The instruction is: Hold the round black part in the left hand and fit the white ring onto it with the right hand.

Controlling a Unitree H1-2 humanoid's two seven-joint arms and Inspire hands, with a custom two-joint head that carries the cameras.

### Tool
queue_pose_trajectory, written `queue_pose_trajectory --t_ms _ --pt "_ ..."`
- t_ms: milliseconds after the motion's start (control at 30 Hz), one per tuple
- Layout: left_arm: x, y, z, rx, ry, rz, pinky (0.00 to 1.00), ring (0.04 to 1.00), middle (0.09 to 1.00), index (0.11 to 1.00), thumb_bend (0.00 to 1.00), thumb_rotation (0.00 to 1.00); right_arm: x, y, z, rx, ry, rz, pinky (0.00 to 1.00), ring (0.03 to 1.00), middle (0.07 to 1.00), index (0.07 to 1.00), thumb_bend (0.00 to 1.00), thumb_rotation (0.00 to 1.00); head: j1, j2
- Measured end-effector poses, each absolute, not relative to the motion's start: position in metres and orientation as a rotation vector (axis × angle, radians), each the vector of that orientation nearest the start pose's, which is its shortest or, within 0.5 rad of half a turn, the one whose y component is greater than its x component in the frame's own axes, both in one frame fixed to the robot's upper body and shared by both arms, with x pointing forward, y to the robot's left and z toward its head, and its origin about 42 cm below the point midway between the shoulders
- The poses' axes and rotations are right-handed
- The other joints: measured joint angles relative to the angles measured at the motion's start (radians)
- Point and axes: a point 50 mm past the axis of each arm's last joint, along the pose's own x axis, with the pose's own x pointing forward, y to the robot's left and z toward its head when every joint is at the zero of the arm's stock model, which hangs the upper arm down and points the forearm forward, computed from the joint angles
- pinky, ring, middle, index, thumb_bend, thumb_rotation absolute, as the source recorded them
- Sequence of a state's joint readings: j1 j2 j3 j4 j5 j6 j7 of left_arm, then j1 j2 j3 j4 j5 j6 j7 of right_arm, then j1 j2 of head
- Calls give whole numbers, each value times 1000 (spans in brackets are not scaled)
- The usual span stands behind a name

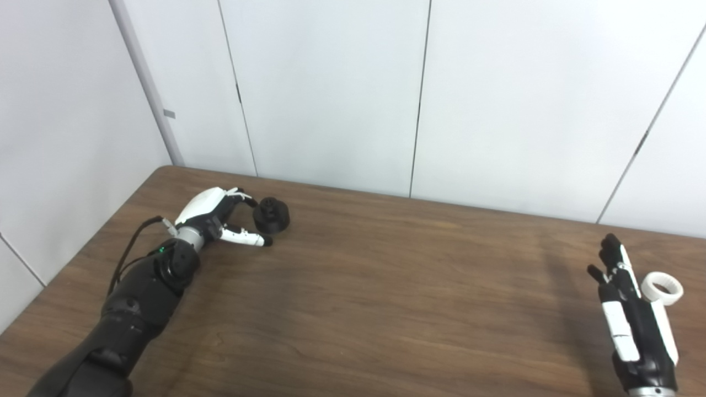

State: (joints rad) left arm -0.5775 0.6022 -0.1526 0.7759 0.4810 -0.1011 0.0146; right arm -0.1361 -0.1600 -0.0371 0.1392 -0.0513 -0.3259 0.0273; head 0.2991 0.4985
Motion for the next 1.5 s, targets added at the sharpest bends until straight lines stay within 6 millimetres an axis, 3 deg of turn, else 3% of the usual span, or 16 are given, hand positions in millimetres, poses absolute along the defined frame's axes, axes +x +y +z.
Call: queue_pose_trajectory --t_ms 133,233,1167,1500 --pt "446 430 166 1104 140 34 1000 1000 972 792 1000 376 325 -263 125 -209 -321 37 933 1000 1000 1000 461 908 -2 2" --pt "446 429 166 1105 140 32 1000 1000 974 794 1000 376 324 -263 125 -209 -321 36 978 1000 1000 1000 468 924 -6 0" --pt "462 420 168 1122 113 -22 1000 1000 961 772 1000 358 309 -262 125 -210 -299 31 943 1000 1000 1000 481 912 -20 26" --pt "462 417 167 1113 83 -26 1000 990 933 701 983 304 310 -261 124 -208 -299 31 940 1000 1000 1000 473 905 -23 23"
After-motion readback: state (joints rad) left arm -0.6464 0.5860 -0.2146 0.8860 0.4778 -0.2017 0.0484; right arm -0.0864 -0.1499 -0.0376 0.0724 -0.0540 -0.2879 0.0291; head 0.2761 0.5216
